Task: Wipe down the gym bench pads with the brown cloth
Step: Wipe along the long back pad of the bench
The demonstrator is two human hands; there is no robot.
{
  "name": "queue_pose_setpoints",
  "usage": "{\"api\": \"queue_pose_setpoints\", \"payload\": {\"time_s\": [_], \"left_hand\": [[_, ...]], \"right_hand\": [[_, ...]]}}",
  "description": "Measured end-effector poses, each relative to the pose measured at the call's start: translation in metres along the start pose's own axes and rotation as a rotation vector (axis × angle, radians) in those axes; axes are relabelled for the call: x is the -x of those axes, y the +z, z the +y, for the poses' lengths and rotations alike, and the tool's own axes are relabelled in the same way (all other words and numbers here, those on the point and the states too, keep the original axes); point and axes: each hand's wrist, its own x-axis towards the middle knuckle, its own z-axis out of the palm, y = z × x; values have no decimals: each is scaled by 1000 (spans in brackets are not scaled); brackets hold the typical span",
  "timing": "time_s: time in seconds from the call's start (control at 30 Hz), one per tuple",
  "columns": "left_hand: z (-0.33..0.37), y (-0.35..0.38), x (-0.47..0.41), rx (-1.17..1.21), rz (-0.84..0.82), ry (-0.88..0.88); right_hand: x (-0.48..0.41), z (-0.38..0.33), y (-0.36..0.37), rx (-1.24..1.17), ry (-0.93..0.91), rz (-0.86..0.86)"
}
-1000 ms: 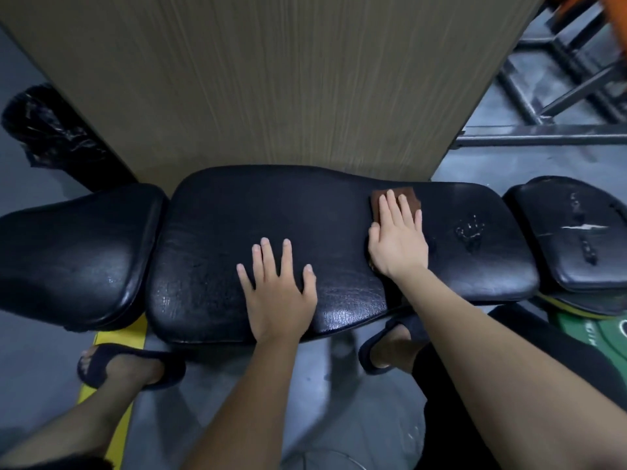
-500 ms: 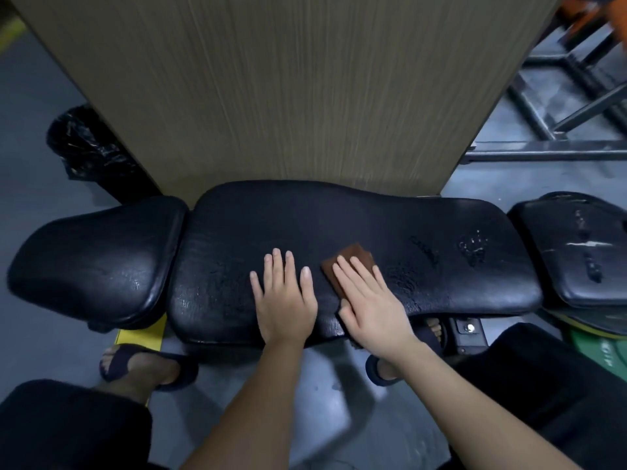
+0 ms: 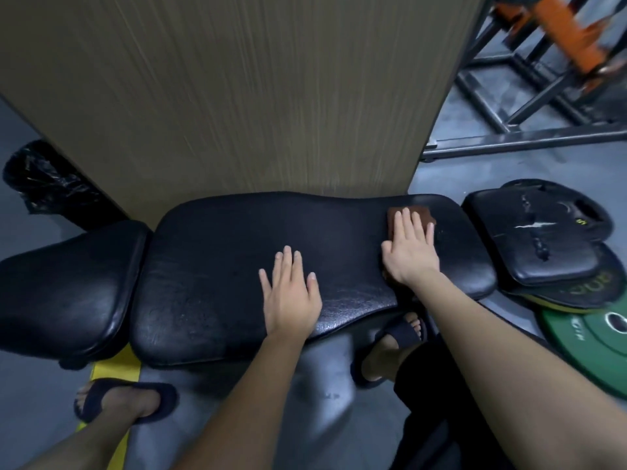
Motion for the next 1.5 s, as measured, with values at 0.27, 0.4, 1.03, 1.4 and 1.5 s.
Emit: {"api": "queue_pose_setpoints", "payload": {"time_s": [0.27,0.4,1.03,1.4,1.5], "left_hand": [[10,27,-4,-80,137,-66],[13,24,-6,-87,84,-90],[12,26,-4,-142,79,-94],[11,24,-4,-106,95,-92],[13,23,-2,-77,122,-83]], "right_hand": [[-1,-50,21,19,-533,-36],[30,-29,28,-23,-592,33],[-74,-2,-7,-91,-28,79],[-3,-47,25,-128,-569,34],[29,-3,24,-118,-548,54]]}}
